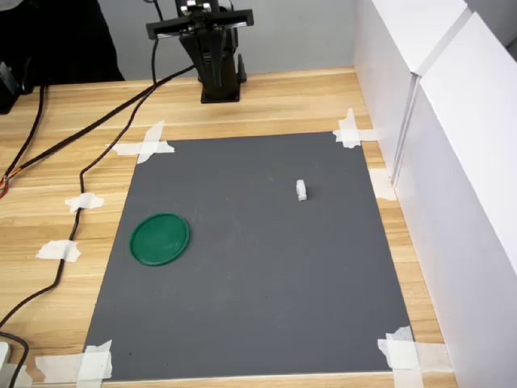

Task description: Grasp a white terminal and put it on the green lid.

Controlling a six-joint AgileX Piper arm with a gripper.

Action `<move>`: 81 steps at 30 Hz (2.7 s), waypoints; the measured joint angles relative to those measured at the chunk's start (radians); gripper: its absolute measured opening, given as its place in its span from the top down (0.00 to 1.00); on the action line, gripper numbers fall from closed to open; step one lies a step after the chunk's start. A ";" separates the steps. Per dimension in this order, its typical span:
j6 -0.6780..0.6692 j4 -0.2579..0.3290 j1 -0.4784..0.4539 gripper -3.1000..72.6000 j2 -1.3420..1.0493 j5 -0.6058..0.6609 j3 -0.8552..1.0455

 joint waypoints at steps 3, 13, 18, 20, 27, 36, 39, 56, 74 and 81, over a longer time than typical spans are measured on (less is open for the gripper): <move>-0.066 0.004 0.000 0.89 0.062 0.054 -0.055; -0.118 0.012 0.000 0.85 0.223 0.196 -0.163; -0.147 0.014 0.000 0.66 0.287 0.205 -0.168; -0.153 0.024 0.000 0.56 0.314 0.205 -0.168; -0.152 0.051 0.000 0.23 0.399 0.182 -0.183; -0.045 0.056 0.086 0.14 0.527 0.151 -0.349; 0.001 0.056 0.148 0.14 0.568 0.151 -0.392; 0.121 0.008 0.306 0.14 0.792 0.076 -0.415; 0.127 -0.026 0.306 0.14 0.907 0.091 -0.417; 0.127 -0.026 0.306 0.14 0.926 0.090 -0.417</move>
